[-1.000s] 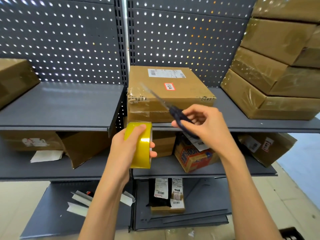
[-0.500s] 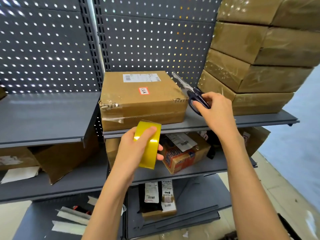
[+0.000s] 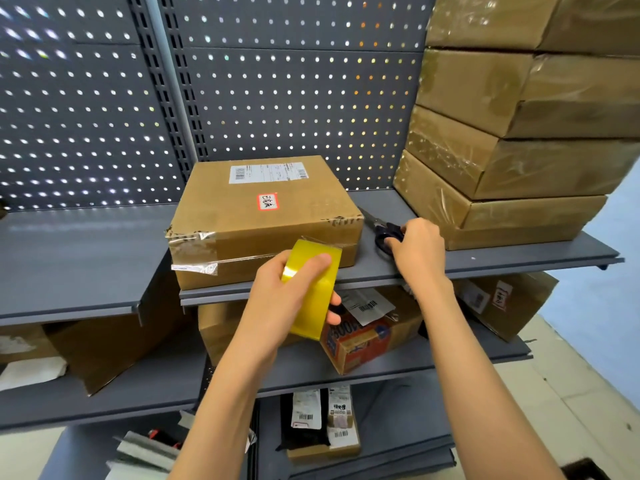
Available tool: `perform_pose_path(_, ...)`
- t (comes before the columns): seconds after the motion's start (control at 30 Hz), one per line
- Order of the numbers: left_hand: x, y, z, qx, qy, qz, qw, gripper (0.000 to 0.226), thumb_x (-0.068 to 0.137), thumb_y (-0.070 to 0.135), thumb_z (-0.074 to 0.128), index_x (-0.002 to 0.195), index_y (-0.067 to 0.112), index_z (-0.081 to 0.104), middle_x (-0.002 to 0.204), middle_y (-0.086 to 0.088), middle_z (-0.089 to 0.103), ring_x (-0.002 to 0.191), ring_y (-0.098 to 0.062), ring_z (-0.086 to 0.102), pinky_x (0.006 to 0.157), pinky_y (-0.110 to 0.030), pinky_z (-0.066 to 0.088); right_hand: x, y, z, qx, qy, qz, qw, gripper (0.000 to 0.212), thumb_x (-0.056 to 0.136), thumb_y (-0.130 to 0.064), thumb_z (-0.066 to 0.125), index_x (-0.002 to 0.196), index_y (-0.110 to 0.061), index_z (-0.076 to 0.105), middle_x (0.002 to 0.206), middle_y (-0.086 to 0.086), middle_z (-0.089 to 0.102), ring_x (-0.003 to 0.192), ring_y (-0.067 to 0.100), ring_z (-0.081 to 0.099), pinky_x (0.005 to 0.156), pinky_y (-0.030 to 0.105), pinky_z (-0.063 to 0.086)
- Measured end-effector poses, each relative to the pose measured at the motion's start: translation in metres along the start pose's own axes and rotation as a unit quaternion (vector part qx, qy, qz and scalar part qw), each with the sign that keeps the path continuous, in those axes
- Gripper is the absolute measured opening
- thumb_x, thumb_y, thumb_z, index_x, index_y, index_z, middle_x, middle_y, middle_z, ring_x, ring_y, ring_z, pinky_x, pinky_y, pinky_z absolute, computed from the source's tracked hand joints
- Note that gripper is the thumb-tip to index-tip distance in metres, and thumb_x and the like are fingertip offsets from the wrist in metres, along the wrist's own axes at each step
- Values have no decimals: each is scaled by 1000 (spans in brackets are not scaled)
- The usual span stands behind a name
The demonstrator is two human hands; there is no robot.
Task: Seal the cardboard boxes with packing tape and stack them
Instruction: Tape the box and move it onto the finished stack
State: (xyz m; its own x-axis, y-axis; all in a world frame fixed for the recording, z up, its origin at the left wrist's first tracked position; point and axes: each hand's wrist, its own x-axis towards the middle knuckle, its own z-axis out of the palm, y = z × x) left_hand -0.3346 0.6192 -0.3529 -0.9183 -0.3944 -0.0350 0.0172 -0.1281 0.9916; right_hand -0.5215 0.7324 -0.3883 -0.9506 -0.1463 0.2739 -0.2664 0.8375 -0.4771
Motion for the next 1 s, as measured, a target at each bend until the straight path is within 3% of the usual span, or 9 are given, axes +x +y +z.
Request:
perform_pose_path(0.3,13,-3,8,6,-1,-2,1000,17,92,25,57,97,8,57,58,-9,63,46,-24,60,48,-27,51,4,5,11,-31,-36,-54,997,20,96,-20,51,89,-2,57,105,21,58,108,39,49,73,33,29)
perform_pose_path(0.4,13,-3,9,4,-5,2,1000,16,92,24,57,97,9,57,58,-10,64,46,-24,60,49,-28,51,-1,-2,-5,60,16,-105,993,27,98,-17,49,117,-2,62,116,16,59,111,28,52,86,31,38)
perform_pose_path(0.5,12,-1,9,11,-8,13,1000,15,92,24,56,97,10,58,57,-9,64,45,-23,61,48,-28,51,-13,-22,-29,185,81,-166,965,21,96,-14,52,108,-9,68,101,6,64,88,12,56,75,18,39)
perform_pose_path(0.6,8,3,7,28,-11,35,999,13,90,24,57,96,11,58,57,-9,64,45,-23,61,47,-29,52,-28,-42,-49,276,-17,-217,936,19,96,-25,55,91,-16,72,84,-4,67,76,7,58,69,21,45)
perform_pose_path(0.67,4,7,5,37,-13,53,998,12,90,22,57,97,12,59,57,-10,65,45,-23,61,46,-29,53,-41,-51,-59,293,-140,-231,917,28,96,-38,53,78,-24,69,61,-15,55,58,1,44,57,18,35)
perform_pose_path(0.73,0,12,1,41,-15,68,997,15,87,19,59,100,11,59,57,-9,64,44,-22,62,45,-29,53,-49,-55,-64,289,-213,-239,902,36,96,-46,49,75,-25,70,53,-14,47,54,2,37,56,18,30)
perform_pose_path(0.83,-8,18,-9,50,-14,85,995,28,78,24,62,103,11,60,61,-6,65,49,-20,64,45,-31,55,-57,-60,-66,321,-259,-251,876,27,93,-44,54,90,-28,75,81,-15,70,76,2,61,75,24,47)
perform_pose_path(0.9,-13,20,-18,63,-12,90,994,32,75,25,64,104,11,60,66,-5,66,54,-22,66,47,-33,56,-63,-65,-65,355,-263,-249,862,18,90,-35,62,100,-27,74,97,-14,73,94,-2,65,88,25,50)
perform_pose_path(1.0,-20,21,-33,89,1,95,992,32,74,27,64,104,15,62,70,-5,68,56,-24,67,48,-33,56,-72,-75,-62,421,-255,-253,833,17,86,-19,68,102,-15,75,94,-7,74,91,1,67,80,16,51)
